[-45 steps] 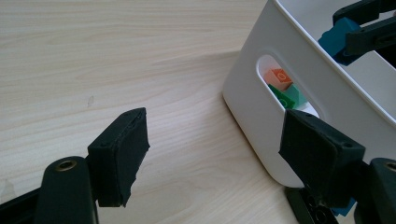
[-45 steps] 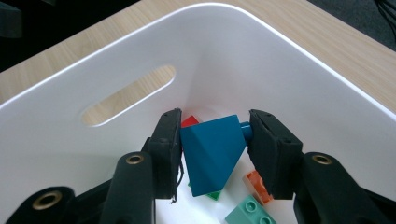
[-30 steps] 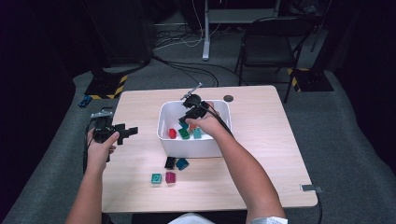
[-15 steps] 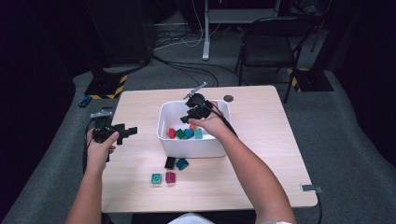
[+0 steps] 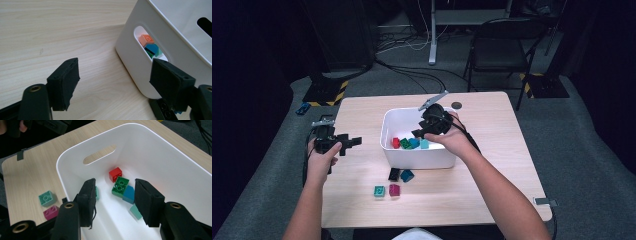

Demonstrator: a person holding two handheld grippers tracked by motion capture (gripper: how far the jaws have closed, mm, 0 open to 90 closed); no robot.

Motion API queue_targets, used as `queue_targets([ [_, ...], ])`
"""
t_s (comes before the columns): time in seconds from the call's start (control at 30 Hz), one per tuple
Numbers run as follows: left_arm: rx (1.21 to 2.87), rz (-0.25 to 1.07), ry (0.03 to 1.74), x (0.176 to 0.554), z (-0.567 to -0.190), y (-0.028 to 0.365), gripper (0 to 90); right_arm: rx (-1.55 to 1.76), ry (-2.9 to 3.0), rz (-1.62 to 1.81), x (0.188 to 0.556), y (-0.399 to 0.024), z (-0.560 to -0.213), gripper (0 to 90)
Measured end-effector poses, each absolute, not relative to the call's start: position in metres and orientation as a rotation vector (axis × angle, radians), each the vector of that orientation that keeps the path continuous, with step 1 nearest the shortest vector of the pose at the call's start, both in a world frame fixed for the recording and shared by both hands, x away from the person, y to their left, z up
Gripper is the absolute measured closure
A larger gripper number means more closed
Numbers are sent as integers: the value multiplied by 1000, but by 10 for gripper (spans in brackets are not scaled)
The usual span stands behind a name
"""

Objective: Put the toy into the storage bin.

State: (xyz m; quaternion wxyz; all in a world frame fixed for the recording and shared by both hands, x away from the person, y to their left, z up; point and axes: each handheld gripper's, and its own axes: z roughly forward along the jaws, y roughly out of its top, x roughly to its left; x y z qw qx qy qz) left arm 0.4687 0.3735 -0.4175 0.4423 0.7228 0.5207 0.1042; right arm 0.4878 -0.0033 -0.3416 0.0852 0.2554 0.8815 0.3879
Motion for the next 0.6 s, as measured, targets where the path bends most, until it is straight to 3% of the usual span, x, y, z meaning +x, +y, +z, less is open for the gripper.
queue_targets([
  [0.17, 1788, 228, 1232, 465, -414, 367, 159, 741, 2616, 1234, 466, -15, -336, 518],
  [0.37, 1820, 282, 1180, 460, -403, 361, 159, 694, 2608, 1313, 441, -26, -339, 518],
  [0.4, 1815, 280, 1181, 459, -401, 360, 177, 683, 2601, 1322, 439, -28, -340, 518],
  [0.47, 1846, 270, 1159, 457, -397, 359, 319, 698, 2596, 1349, 432, -31, -342, 518],
  [0.6, 1823, 251, 1133, 454, -386, 358, 433, 674, 2570, 1370, 423, -35, -348, 518],
])
